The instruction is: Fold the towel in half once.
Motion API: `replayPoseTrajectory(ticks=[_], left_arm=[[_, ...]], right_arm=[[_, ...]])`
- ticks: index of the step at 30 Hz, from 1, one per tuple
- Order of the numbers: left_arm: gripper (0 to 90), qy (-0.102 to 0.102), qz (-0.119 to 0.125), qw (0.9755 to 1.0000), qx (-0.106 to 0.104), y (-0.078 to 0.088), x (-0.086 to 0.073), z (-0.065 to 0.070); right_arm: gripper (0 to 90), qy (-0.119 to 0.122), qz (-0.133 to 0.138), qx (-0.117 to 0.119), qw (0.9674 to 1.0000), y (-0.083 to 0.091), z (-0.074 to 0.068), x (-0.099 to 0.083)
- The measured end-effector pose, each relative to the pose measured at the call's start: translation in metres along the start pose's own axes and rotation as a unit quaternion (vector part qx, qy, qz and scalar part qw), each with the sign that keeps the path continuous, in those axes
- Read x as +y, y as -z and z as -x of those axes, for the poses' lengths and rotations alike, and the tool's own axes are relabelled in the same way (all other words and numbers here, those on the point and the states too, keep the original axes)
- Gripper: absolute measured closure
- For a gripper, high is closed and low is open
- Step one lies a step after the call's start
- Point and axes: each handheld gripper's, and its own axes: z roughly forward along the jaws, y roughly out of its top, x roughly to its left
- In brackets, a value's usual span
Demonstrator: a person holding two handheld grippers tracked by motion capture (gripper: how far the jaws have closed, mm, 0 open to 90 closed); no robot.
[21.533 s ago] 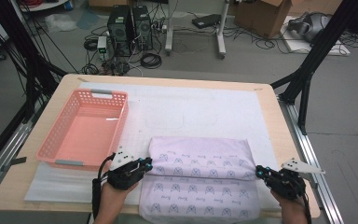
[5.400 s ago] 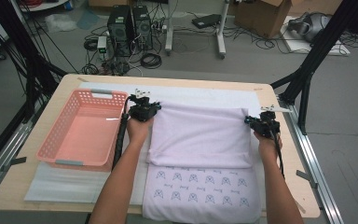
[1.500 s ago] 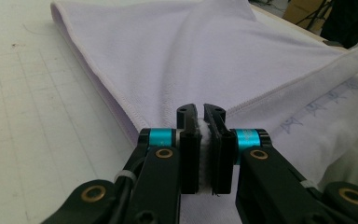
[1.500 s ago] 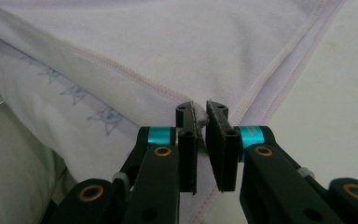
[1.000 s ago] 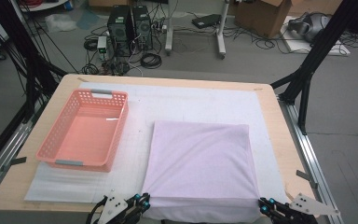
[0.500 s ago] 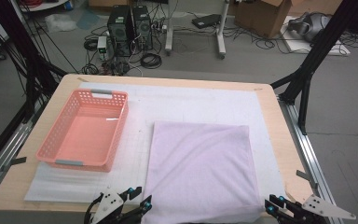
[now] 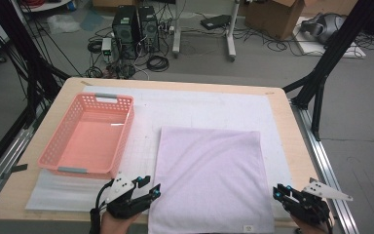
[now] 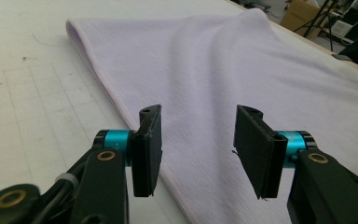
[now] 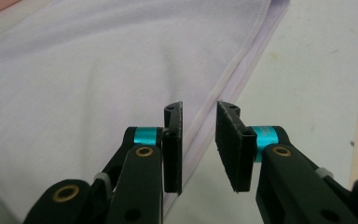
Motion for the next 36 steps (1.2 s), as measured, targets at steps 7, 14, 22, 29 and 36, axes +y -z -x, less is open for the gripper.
replayPoseTrajectory(ticks=[7, 14, 22, 29, 36], left_arm=[[50.4, 0.001, -0.003, 1.0, -0.004, -0.024, 0.013, -0.022], [49.2, 0.005, -0.013, 0.9999, -0.01, -0.046, 0.022, -0.042], [49.3, 0.005, -0.021, 0.9997, -0.008, -0.058, 0.026, -0.051], [49.3, 0.008, -0.022, 0.9997, -0.003, -0.055, 0.025, -0.048], [48.7, 0.017, -0.036, 0.9991, 0.012, -0.066, 0.027, -0.05]], right_arm=[[73.2, -0.005, -0.012, -0.012, 0.9998, -0.039, 0.01, 0.021], [75.1, -0.004, -0.058, -0.025, 0.998, -0.079, 0.015, 0.034], [86.3, 0.004, -0.069, -0.029, 0.9972, -0.069, 0.015, 0.041], [84.4, 0.006, -0.114, -0.05, 0.9922, -0.054, 0.014, 0.033], [70.9, 0.002, -0.052, -0.028, 0.9982, -0.05, 0.02, 0.034]])
